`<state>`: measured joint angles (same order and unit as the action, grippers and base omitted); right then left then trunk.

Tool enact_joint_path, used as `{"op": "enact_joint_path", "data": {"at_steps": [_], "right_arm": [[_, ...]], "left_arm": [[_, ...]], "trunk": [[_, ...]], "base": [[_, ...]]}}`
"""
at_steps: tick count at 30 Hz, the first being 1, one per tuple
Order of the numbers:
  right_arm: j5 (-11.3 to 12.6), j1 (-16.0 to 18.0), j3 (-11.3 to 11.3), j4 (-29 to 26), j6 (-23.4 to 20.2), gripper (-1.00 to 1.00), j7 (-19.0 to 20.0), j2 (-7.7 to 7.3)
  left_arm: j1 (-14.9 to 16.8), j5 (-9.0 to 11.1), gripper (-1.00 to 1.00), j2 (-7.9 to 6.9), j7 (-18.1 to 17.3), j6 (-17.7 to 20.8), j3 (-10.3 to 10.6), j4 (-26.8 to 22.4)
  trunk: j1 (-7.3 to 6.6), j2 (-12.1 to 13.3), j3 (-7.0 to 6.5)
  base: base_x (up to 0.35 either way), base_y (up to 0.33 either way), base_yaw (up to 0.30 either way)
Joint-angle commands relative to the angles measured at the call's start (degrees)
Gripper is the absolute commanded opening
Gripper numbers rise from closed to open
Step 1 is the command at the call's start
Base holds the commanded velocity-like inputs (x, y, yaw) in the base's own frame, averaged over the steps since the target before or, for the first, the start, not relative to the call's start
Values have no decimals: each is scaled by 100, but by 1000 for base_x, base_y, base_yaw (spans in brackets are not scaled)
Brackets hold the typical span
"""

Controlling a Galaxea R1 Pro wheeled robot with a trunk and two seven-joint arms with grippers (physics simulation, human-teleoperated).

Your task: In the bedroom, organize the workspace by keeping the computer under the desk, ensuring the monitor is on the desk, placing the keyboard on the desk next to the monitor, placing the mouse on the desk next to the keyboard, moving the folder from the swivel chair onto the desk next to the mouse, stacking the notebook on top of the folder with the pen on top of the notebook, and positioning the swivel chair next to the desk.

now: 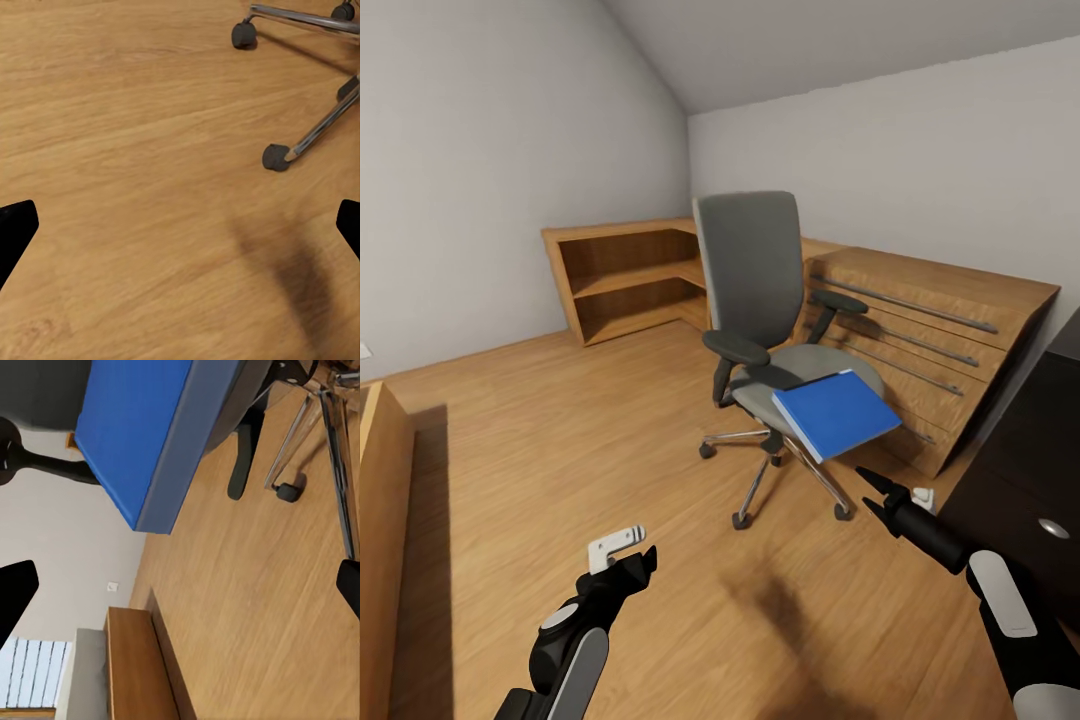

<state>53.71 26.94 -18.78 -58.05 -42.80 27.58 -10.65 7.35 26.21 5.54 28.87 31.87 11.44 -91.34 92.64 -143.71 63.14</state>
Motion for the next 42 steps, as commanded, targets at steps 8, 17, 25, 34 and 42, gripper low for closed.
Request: {"op": "enact_joint_path", "data": {"at_steps": [8,17,25,34,42], "right_arm": [[8,4,-12,4,-20,100,10,2],[0,4,-12,5,-18,100,16,2],[-1,4,-12,5,-17,100,13,2],[-7,4,-12,5,-11,100,11,2],[-10,4,-8,5,-9,100,11,2]], "left_arm": [[4,60,100,-1,57,8,14,-7],[4,60,100,-1,57,9,16,-7],[4,60,100,-1,57,11,16,-7],[4,62,100,-1,57,12,16,-7],[4,60,100,0,57,5,16,-7]], "trunk": [[-1,-2,5],[-1,-2,5],[-1,-2,5],[-1,-2,5],[-1,-2,5]], "base": [[126,0,0],[72,0,0],[140,0,0],[11,0,0],[65,43,0]]}}
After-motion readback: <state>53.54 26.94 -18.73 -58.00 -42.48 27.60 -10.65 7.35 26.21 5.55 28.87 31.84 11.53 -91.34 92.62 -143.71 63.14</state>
